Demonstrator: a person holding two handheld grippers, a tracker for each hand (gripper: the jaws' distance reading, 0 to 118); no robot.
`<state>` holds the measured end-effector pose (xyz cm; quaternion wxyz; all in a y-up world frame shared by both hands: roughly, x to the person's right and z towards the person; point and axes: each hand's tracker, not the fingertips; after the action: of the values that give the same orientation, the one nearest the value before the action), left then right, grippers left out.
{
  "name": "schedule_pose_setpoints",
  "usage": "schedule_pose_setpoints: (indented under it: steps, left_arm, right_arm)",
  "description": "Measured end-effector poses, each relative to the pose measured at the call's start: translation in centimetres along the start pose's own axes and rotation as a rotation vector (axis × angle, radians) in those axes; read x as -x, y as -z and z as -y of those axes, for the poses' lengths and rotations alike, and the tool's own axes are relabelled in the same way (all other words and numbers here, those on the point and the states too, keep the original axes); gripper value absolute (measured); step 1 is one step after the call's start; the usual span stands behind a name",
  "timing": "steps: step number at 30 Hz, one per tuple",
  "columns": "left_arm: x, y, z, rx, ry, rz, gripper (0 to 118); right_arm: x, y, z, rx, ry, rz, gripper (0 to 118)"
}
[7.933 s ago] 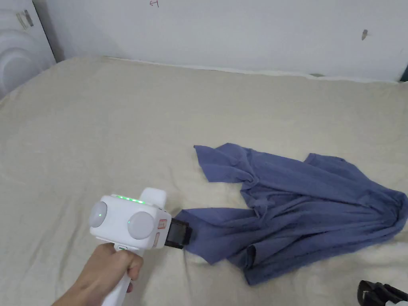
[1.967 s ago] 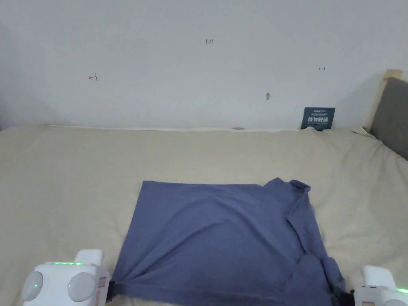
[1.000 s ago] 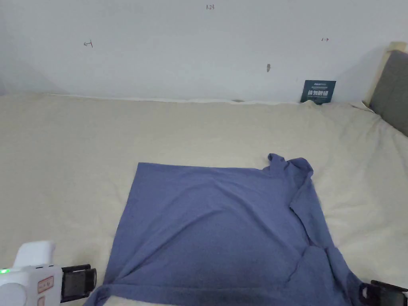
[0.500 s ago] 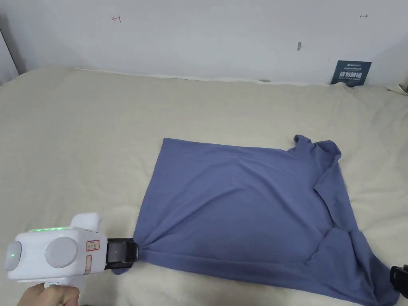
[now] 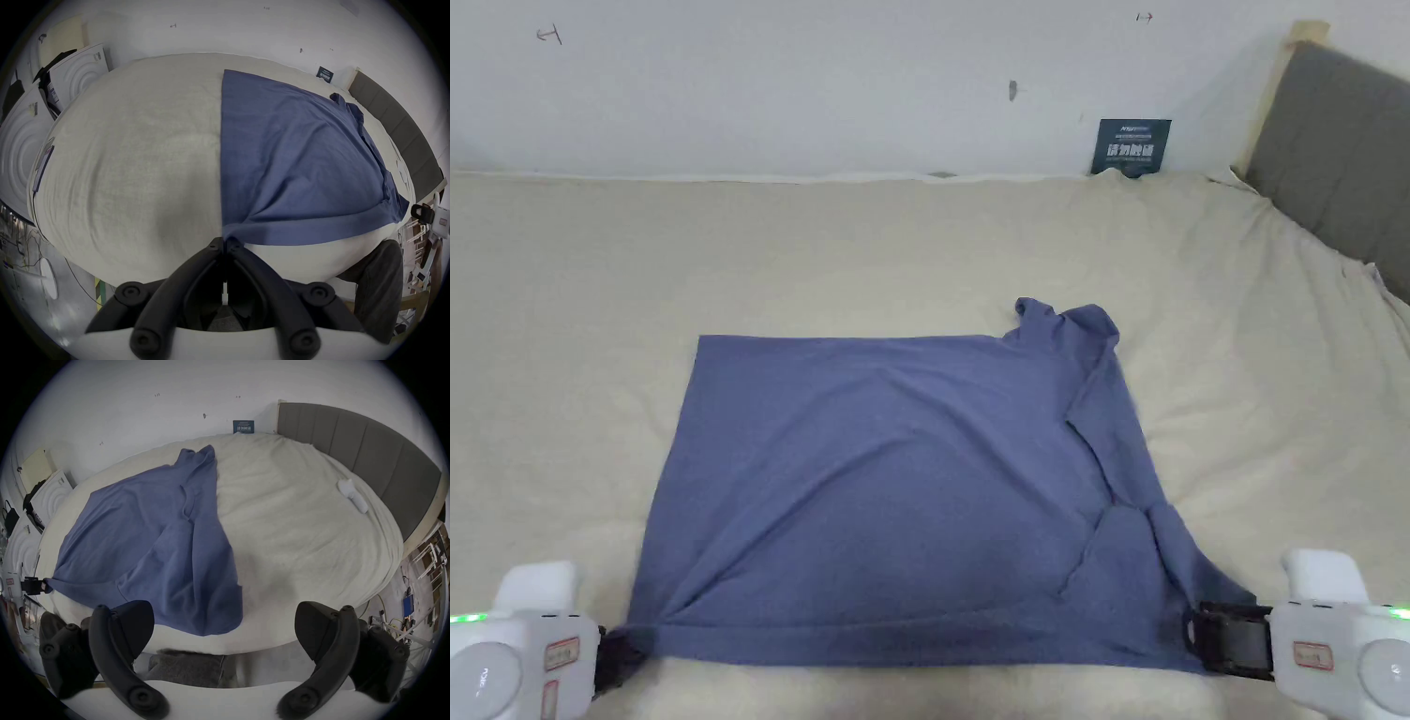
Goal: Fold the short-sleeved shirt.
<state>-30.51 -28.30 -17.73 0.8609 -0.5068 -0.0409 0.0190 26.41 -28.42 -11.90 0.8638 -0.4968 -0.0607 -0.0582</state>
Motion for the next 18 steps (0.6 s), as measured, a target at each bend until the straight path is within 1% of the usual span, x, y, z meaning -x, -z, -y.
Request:
schedule_pose_setpoints:
  steps: [1,2,3,4,5,6,7,8,9,11,13,16,18]
  left_arm:
    - [0.0,-0.1,0.0,-0.002,0.002,-0.001,0]
    - [0.1,-0.2,-0.1,-0.002,0.001,0.000,0]
    - [0.1,-0.3,-0.1,-0.003,-0.004,0.000,0]
    - [0.2,-0.3,-0.3,-0.003,-0.010,-0.003,0]
    - [0.3,-0.3,-0.3,-0.002,-0.014,-0.006,0]
    - [0.4,-0.3,-0.3,-0.009,-0.013,-0.020,0]
    - [0.5,-0.3,-0.4,-0.008,-0.016,-0.019,0]
    - [0.5,-0.3,-0.4,-0.007,-0.023,-0.018,0]
    - [0.6,-0.4,-0.4,-0.008,-0.028,-0.014,0]
    - [0.6,-0.5,0.0,0.008,-0.045,0.010,0]
    - [0.4,-0.9,0.1,-0.019,-0.052,0.005,0]
    - [0.5,-1.0,-0.3,-0.028,-0.046,0.002,0]
    - [0.7,-1.3,-0.7,-0.045,-0.054,-0.004,0]
  right_arm:
    - [0.3,0.3,0.4,0.006,0.001,0.025,116]
    - [0.2,1.0,0.2,0.013,-0.006,0.036,111]
    - [0.2,1.6,0.0,0.032,-0.014,0.042,94]
    - [0.2,2.1,0.0,0.059,-0.001,-0.010,94]
    - [-0.3,2.5,0.0,0.076,0.006,-0.042,87]
    - [-0.9,2.9,-0.5,0.077,0.008,-0.046,70]
    - [-1.6,3.3,-1.1,0.082,0.007,-0.062,42]
    - [-1.5,3.3,-0.7,0.065,-0.006,-0.071,21]
    - [-0.3,2.7,1.0,0.051,-0.012,-0.079,11]
    - [-0.6,2.6,0.7,0.023,-0.016,-0.076,7]
    - [0.2,1.1,1.2,-0.022,-0.022,-0.042,7]
    - [-0.3,0.2,0.5,-0.046,-0.009,-0.050,7]
    - [0.0,-0.5,0.3,-0.073,-0.017,-0.041,7]
